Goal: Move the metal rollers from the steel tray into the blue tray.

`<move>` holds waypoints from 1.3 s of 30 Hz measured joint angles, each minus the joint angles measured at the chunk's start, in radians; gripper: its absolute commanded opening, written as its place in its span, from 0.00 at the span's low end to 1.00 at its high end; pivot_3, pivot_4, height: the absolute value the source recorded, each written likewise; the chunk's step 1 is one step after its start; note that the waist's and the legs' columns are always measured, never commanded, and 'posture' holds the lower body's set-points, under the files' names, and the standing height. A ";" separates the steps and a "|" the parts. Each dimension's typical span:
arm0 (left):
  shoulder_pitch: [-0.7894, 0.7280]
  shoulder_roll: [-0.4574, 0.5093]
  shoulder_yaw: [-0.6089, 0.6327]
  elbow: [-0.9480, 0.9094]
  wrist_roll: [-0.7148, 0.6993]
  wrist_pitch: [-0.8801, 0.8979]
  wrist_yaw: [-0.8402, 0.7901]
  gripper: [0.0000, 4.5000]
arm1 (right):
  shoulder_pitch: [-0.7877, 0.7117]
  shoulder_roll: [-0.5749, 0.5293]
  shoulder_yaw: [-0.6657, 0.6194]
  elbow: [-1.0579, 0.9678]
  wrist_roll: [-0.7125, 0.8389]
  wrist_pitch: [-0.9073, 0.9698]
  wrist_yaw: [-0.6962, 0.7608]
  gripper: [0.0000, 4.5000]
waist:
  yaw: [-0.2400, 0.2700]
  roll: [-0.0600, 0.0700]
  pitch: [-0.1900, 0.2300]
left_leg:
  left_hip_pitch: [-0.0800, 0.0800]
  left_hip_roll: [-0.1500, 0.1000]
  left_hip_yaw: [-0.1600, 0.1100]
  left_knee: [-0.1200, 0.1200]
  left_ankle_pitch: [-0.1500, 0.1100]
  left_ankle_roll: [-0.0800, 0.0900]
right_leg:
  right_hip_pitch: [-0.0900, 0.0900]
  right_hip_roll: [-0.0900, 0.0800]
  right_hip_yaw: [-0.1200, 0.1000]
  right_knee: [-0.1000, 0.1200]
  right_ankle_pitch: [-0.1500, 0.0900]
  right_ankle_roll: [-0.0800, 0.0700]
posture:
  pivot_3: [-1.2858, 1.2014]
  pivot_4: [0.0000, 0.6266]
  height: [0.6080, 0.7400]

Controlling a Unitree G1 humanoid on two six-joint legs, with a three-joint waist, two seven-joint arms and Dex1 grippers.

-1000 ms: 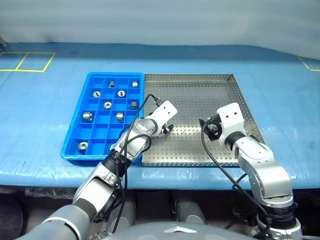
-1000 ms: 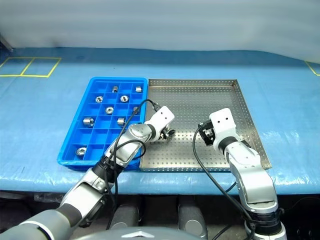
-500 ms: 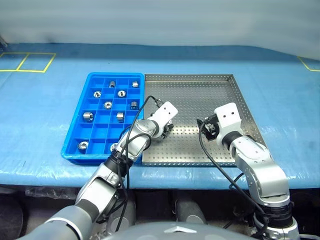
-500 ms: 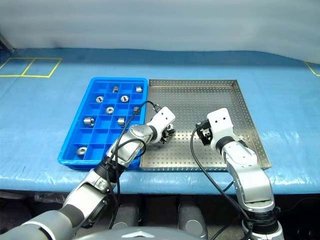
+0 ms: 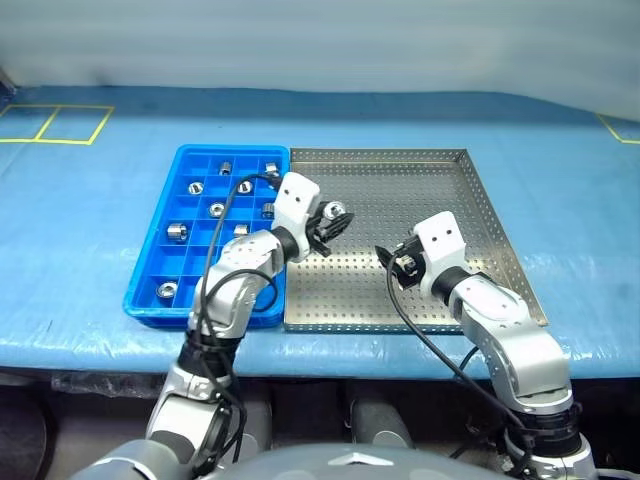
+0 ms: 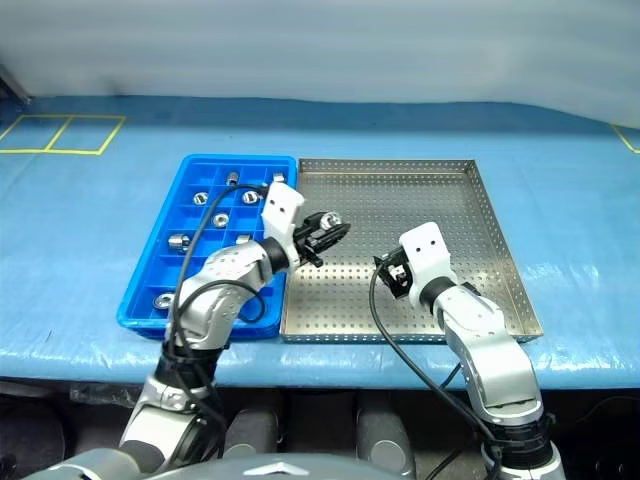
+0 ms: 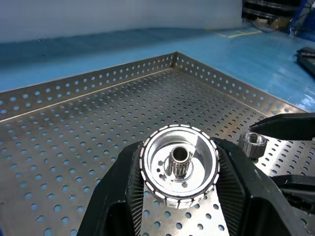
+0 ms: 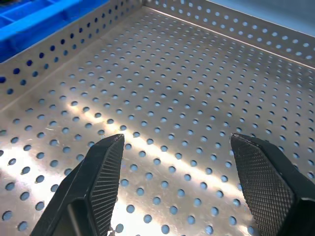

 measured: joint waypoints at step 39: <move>0.226 0.069 -0.018 -0.229 0.260 -0.011 0.277 0.99 | -0.068 -0.020 0.100 0.083 0.053 -0.128 0.105 0.80 | 0.107 -0.001 0.001 | -0.002 0.000 -0.001 -0.001 0.000 0.000 | -0.001 -0.001 -0.002 -0.002 -0.001 -0.002 | 0.60 0.24 1.00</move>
